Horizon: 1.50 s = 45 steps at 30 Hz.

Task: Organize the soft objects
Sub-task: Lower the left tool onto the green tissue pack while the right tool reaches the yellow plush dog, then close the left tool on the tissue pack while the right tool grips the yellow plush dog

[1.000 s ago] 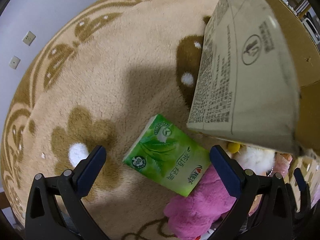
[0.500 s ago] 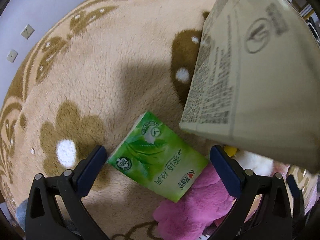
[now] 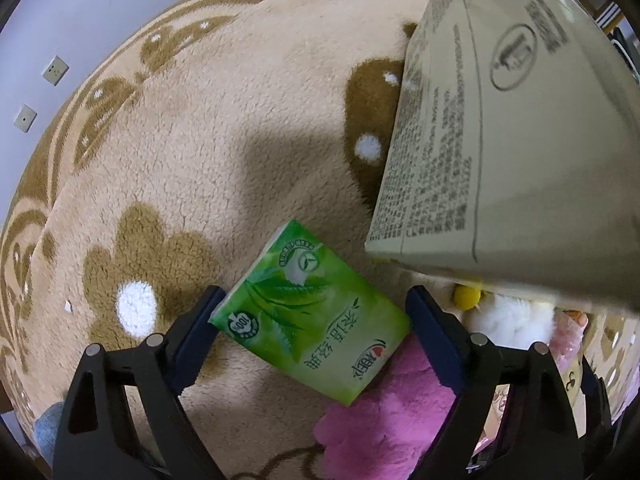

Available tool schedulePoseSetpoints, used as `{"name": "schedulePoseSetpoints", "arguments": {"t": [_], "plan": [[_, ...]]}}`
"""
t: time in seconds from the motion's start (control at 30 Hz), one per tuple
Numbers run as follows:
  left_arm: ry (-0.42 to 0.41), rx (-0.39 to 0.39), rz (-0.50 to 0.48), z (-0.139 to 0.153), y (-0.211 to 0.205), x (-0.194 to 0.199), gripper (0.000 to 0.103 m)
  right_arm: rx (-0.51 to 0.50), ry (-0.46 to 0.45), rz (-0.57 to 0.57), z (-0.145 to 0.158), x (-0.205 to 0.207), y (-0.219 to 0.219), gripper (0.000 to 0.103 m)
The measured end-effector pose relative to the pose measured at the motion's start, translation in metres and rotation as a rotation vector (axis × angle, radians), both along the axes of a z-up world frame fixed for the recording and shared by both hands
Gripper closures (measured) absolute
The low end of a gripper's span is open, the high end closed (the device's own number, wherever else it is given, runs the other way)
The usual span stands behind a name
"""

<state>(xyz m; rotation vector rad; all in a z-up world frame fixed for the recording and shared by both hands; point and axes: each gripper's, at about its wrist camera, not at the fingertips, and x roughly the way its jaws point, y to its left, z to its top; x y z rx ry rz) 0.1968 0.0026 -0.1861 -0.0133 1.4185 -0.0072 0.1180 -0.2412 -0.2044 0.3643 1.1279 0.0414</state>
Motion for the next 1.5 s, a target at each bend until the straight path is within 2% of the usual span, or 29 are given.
{"name": "schedulePoseSetpoints", "arguments": {"t": [0.27, 0.43, 0.47, 0.53, 0.6, 0.73, 0.9, 1.03, 1.2, 1.33, 1.5], "plan": [[-0.004, -0.002, -0.024, 0.004, -0.003, -0.010, 0.014, -0.013, 0.011, -0.015, 0.000, -0.006, -0.001, 0.000], [-0.024, 0.026, -0.060, 0.010, -0.007, -0.015, 0.014, 0.008, 0.026, -0.008, 0.000, -0.012, -0.002, 0.000], [-0.027, 0.027, -0.067, 0.011, -0.008, -0.016, 0.014, 0.031, 0.030, -0.002, -0.002, -0.013, -0.002, 0.001], [-0.029, 0.022, -0.075, 0.014, -0.012, -0.019, 0.014, 0.069, 0.031, 0.006, -0.006, -0.016, 0.000, 0.011], [-0.033, 0.025, -0.085, 0.018, -0.016, -0.022, 0.014, 0.090, 0.026, 0.015, -0.006, -0.019, 0.001, 0.017], [-0.051, 0.047, -0.114, 0.031, -0.021, -0.029, 0.014, 0.079, 0.006, 0.018, -0.004, -0.024, 0.003, 0.022], [-0.089, 0.072, -0.127, 0.051, -0.029, -0.039, 0.014, 0.052, -0.032, 0.013, 0.009, -0.032, 0.007, 0.023], [-0.148, 0.104, -0.145, 0.070, -0.030, -0.051, 0.014, 0.031, -0.079, 0.001, 0.023, -0.041, 0.011, 0.023], [-0.209, 0.103, -0.144, 0.094, -0.024, -0.068, 0.014, 0.002, -0.172, -0.023, 0.049, -0.049, 0.009, 0.023], [-0.278, 0.103, -0.142, 0.107, -0.004, -0.075, 0.014, -0.017, -0.272, -0.049, 0.072, -0.060, 0.013, 0.023], [-0.396, 0.076, -0.141, 0.132, 0.006, -0.089, 0.014, -0.091, -0.436, -0.091, 0.114, -0.081, 0.011, 0.023]]}}
